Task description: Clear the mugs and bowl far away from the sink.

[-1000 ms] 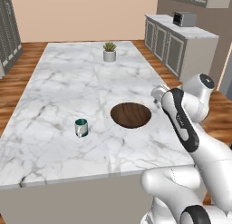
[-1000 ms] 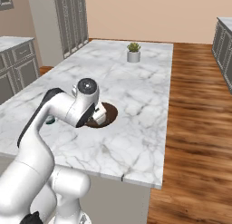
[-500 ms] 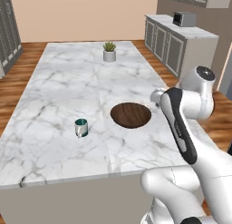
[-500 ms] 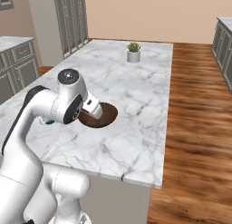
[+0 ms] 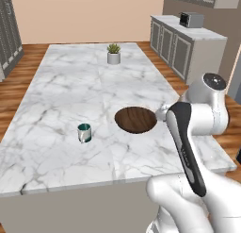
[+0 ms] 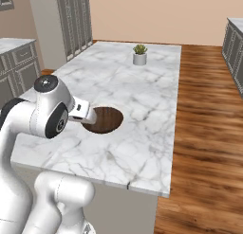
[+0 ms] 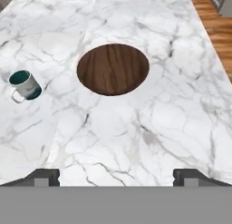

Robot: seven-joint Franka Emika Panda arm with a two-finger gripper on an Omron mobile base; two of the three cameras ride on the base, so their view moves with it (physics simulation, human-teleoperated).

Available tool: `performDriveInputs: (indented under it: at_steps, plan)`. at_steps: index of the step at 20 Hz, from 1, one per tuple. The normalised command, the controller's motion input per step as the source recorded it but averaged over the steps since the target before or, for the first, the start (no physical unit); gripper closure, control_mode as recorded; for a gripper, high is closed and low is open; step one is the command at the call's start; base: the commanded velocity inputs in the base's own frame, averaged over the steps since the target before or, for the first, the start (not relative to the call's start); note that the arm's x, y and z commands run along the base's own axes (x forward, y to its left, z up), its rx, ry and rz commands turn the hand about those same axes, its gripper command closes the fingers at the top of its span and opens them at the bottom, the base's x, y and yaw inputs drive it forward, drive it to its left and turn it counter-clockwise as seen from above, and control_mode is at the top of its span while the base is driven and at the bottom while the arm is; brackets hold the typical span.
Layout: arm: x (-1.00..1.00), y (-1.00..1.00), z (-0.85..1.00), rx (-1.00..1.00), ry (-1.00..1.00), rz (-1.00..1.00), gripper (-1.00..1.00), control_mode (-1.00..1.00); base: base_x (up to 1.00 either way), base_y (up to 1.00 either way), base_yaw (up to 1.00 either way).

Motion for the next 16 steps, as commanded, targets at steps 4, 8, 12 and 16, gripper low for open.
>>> performDriveInputs:
  at_steps: [4, 8, 12, 16]
  plan:
    - [-0.39, 0.17, 0.0, -0.09, 0.0, 0.0, -1.0, -1.0, 0.0, 0.0, 0.0]
    - [-0.13, 0.0, 0.0, 0.0, 0.01, 0.0, -1.0, 1.0, -0.22, 0.0, 0.03]
    - [0.0, 0.0, 0.0, 0.0, 0.0, 0.0, -1.0, 1.0, -0.1, 0.16, 0.45]
    - [0.0, 0.0, 0.0, 0.0, 0.0, 0.0, -1.0, 1.0, 0.0, 0.18, 0.96]
